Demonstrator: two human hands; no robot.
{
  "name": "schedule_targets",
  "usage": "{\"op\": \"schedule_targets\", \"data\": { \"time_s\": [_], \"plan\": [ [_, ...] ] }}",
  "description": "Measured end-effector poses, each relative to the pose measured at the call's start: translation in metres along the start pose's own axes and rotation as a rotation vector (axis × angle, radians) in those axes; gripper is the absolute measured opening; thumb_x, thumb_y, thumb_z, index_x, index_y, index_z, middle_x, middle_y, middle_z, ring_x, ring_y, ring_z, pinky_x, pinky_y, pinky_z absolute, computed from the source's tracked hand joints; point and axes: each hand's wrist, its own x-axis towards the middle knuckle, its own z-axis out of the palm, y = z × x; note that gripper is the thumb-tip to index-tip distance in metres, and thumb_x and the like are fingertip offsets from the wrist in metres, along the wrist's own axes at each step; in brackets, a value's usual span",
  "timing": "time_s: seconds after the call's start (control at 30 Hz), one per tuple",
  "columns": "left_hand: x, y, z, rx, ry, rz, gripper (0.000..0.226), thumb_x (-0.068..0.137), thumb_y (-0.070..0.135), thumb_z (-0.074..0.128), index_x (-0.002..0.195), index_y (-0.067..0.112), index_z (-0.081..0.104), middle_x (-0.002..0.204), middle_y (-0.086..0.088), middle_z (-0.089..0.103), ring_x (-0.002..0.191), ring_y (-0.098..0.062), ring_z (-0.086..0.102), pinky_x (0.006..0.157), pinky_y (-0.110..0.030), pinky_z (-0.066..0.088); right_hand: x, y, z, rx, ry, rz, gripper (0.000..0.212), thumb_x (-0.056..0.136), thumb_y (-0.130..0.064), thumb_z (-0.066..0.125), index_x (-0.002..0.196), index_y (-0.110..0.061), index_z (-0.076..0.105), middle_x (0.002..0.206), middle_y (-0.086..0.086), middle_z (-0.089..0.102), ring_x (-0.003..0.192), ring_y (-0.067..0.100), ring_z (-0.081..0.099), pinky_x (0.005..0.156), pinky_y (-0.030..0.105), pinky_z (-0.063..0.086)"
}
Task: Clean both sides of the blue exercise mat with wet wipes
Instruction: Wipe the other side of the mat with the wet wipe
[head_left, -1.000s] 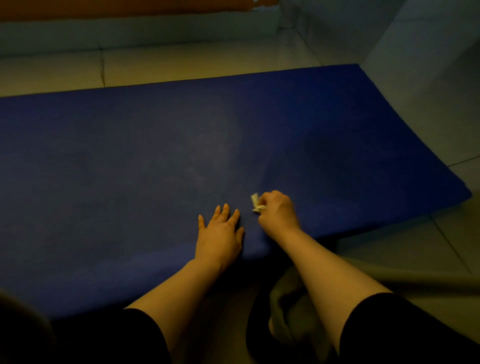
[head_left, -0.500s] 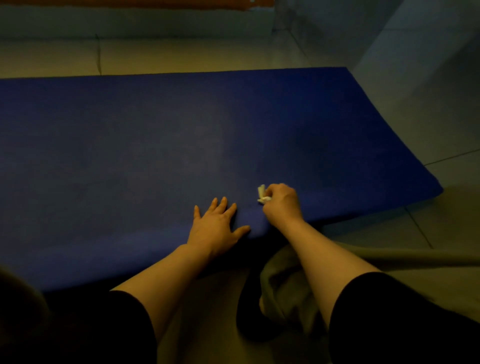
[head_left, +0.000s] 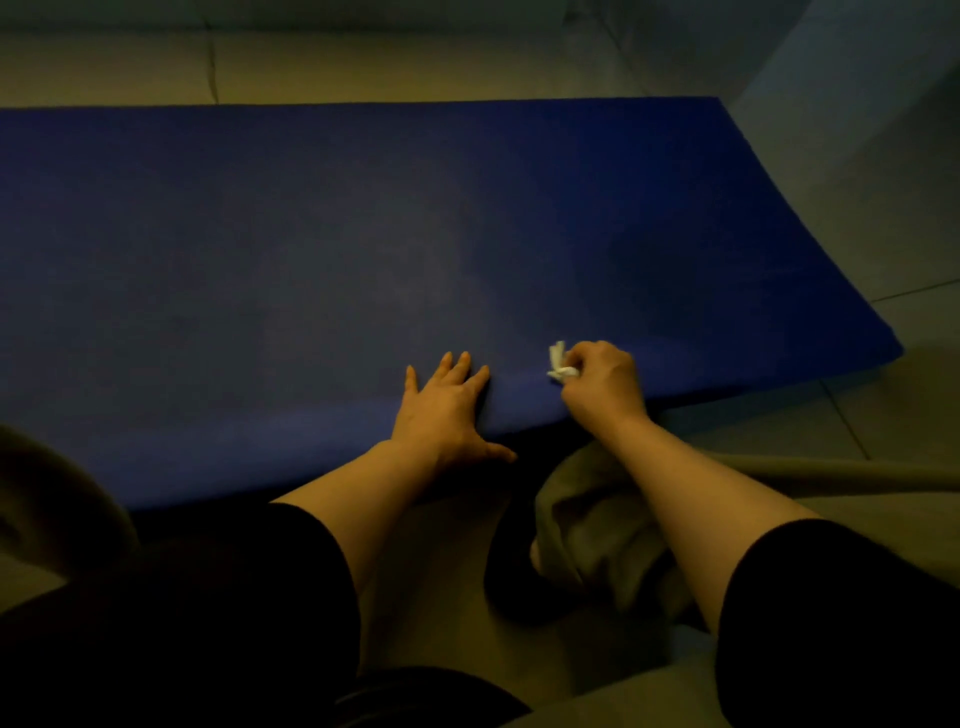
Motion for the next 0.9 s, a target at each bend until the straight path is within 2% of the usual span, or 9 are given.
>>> {"op": "schedule_targets", "data": {
  "time_s": [0.13,0.27,0.33,0.4,0.5,0.6,0.7,0.8,0.9],
  "plan": [
    [-0.004,0.009,0.003,0.058,0.049,0.039,0.098,0.081,0.043,0.069,0.154,0.015,0.010,0.162,-0.005,0.006,0.149,-0.020,0.002,0.117,-0.056,-0.004,-0.013,-0.009,0.004,-0.077,0.020,-0.002,0.019,0.083,-0.015,0.063,0.096,-0.002,0.067,0.104,0.020,0.062,0.097,0.037,0.056,0.075,0.037,0.040],
    [-0.007,0.020,0.004,-0.085,0.165,0.059,0.053,0.090,0.026,0.061,0.139,0.015,0.044,0.147,-0.008,0.042,0.143,-0.023,0.027,0.119,-0.048,0.009,-0.042,-0.045,0.019,0.005,-0.113,-0.236,0.020,0.080,-0.012,0.060,0.097,-0.008,0.068,0.104,0.016,0.063,0.097,0.033,0.058,0.077,0.032,0.042],
    [-0.011,0.022,-0.001,-0.068,0.226,0.033,0.035,0.085,0.024,0.063,0.117,0.013,0.055,0.122,-0.008,0.058,0.122,-0.028,0.050,0.111,-0.043,0.025,-0.037,-0.036,0.007,-0.007,-0.082,-0.209,0.017,0.079,-0.014,0.063,0.093,-0.006,0.069,0.101,0.018,0.063,0.095,0.035,0.058,0.075,0.034,0.043],
    [-0.015,0.023,-0.011,-0.042,0.316,0.006,0.024,0.079,0.021,0.065,0.100,0.013,0.056,0.102,-0.008,0.060,0.091,-0.030,0.055,0.085,-0.036,0.038,-0.022,-0.014,-0.015,-0.050,0.008,-0.080,0.015,0.081,-0.013,0.063,0.089,-0.001,0.068,0.097,0.021,0.064,0.092,0.038,0.059,0.070,0.035,0.043],
    [-0.021,0.026,-0.027,-0.113,0.401,0.001,0.020,0.074,0.016,0.067,0.093,0.012,0.061,0.091,-0.007,0.064,0.072,-0.022,0.048,0.064,-0.029,0.033,-0.016,0.002,-0.043,-0.045,0.155,0.091,0.021,0.088,-0.018,0.059,0.087,0.001,0.068,0.094,0.023,0.066,0.091,0.040,0.061,0.068,0.035,0.044],
    [-0.030,0.030,-0.043,-0.102,0.434,0.004,0.014,0.073,0.019,0.069,0.086,0.014,0.065,0.084,-0.008,0.066,0.076,-0.027,0.058,0.061,-0.027,0.032,-0.031,-0.040,-0.041,-0.023,0.117,-0.091,0.026,0.089,-0.022,0.056,0.088,0.000,0.070,0.094,0.023,0.067,0.092,0.040,0.060,0.072,0.037,0.046],
    [-0.040,0.038,-0.058,-0.155,0.460,-0.014,0.011,0.075,0.020,0.065,0.070,0.014,0.058,0.064,-0.004,0.056,0.066,-0.028,0.053,0.051,-0.030,0.030,-0.044,-0.078,-0.039,0.071,0.045,-0.242,0.017,0.078,-0.018,0.061,0.083,-0.005,0.071,0.091,0.017,0.069,0.090,0.035,0.062,0.074,0.035,0.049],
    [-0.046,0.042,-0.065,-0.193,0.475,-0.040,0.015,0.075,0.022,0.068,0.083,0.013,0.060,0.070,-0.002,0.057,0.067,-0.024,0.053,0.054,-0.029,0.039,-0.045,-0.081,-0.052,0.188,0.048,-0.229,0.015,0.078,-0.014,0.061,0.081,-0.007,0.073,0.089,0.014,0.071,0.090,0.030,0.063,0.078,0.034,0.051],
    [-0.042,0.044,-0.061,-0.222,0.434,-0.044,0.030,0.072,0.022,0.072,0.096,0.017,0.056,0.086,-0.006,0.064,0.079,-0.027,0.059,0.065,-0.038,0.050,-0.048,-0.073,-0.053,0.172,0.047,-0.187,0.018,0.083,-0.017,0.059,0.083,-0.004,0.072,0.090,0.016,0.069,0.089,0.032,0.061,0.070,0.031,0.044]
  ]
}}
